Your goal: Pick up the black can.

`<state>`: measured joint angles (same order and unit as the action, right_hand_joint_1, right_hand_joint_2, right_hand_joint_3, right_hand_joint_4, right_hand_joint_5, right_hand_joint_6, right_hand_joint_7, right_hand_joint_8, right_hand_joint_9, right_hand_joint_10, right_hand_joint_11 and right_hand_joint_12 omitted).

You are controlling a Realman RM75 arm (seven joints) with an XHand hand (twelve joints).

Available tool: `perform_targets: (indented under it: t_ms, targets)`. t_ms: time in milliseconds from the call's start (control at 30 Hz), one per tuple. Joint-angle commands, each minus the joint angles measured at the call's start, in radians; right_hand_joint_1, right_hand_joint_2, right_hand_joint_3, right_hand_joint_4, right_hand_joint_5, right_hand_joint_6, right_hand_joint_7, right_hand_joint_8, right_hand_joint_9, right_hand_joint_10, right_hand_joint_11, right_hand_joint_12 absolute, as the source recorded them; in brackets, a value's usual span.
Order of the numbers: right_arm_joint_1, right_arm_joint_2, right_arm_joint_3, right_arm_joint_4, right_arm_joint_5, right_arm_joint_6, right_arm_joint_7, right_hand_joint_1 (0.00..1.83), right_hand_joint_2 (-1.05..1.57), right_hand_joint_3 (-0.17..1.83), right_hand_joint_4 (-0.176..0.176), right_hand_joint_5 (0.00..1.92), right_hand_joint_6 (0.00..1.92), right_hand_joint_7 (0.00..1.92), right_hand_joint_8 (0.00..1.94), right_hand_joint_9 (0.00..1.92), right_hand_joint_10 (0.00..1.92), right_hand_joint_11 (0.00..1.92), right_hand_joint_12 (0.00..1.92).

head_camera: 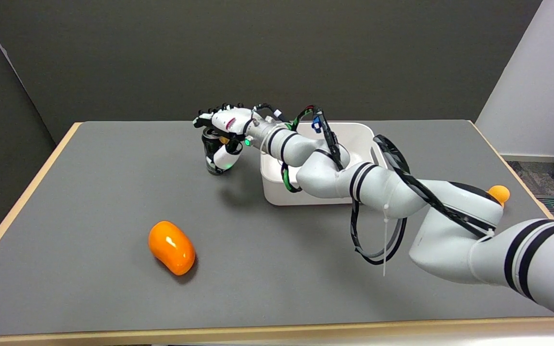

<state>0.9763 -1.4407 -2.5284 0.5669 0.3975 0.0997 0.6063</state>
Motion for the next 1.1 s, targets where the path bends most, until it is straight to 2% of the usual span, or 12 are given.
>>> perform_targets:
  t_ms: [33, 133, 167, 233, 467, 567, 733, 933, 1000, 1033, 1067, 1100]
  targets:
    - [-0.009, -0.003, -0.002, -0.004, -0.030, 0.004, -0.001, 0.94, 0.76, 0.91, 0.021, 0.21, 0.39, 0.48, 0.50, 0.26, 0.71, 0.00, 0.92]
    - [-0.011, -0.003, -0.002, -0.004, -0.062, 0.004, -0.001, 0.97, 0.79, 0.89, 0.024, 0.23, 0.41, 0.59, 0.75, 0.33, 0.78, 0.00, 0.94]
    - [-0.011, -0.003, -0.002, -0.004, -0.067, 0.005, -0.001, 1.03, 0.85, 0.80, 0.025, 0.23, 0.42, 0.61, 0.89, 0.35, 0.82, 0.00, 0.96]
    - [-0.011, -0.002, -0.002, -0.004, -0.070, 0.006, -0.001, 1.30, 1.14, 0.28, 0.021, 0.24, 0.50, 0.68, 1.50, 0.43, 0.95, 0.00, 0.98]
    - [-0.009, -0.001, -0.002, -0.004, -0.084, 0.008, -0.001, 1.30, 1.06, 0.43, 0.029, 0.25, 0.60, 0.69, 1.54, 0.53, 1.08, 0.00, 1.00]
    - [-0.008, -0.001, 0.000, -0.004, -0.104, 0.009, -0.001, 1.30, 1.03, 0.52, 0.033, 0.24, 0.68, 0.68, 1.60, 0.53, 1.20, 0.00, 1.00]
    - [-0.005, -0.001, 0.006, -0.004, -0.107, 0.018, -0.001, 1.30, 1.03, 0.54, 0.035, 0.24, 0.72, 0.68, 1.62, 0.52, 1.27, 0.00, 1.00]
    - [-0.001, 0.002, 0.104, 0.031, -0.156, 0.055, -0.014, 1.30, 1.02, 0.55, 0.040, 0.24, 0.78, 0.68, 1.62, 0.52, 1.30, 0.01, 1.00]
    - [-0.001, 0.009, 0.143, 0.068, -0.183, 0.061, -0.050, 1.30, 1.02, 0.55, 0.059, 0.29, 1.14, 0.69, 1.60, 0.55, 1.32, 0.07, 1.04]
    - [0.000, 0.014, 0.162, 0.095, -0.197, 0.064, -0.074, 1.30, 1.08, 0.45, 0.006, 0.35, 1.32, 0.67, 1.64, 0.55, 1.39, 0.09, 1.07]
    - [0.002, 0.021, 0.178, 0.122, -0.206, 0.064, -0.092, 1.29, 1.19, 0.28, -0.097, 0.44, 1.51, 0.64, 1.70, 0.53, 1.50, 0.10, 1.10]
    - [0.003, 0.024, 0.183, 0.133, -0.215, 0.064, -0.098, 1.27, 1.26, 0.17, -0.165, 0.51, 1.64, 0.63, 1.73, 0.52, 1.57, 0.13, 1.14]
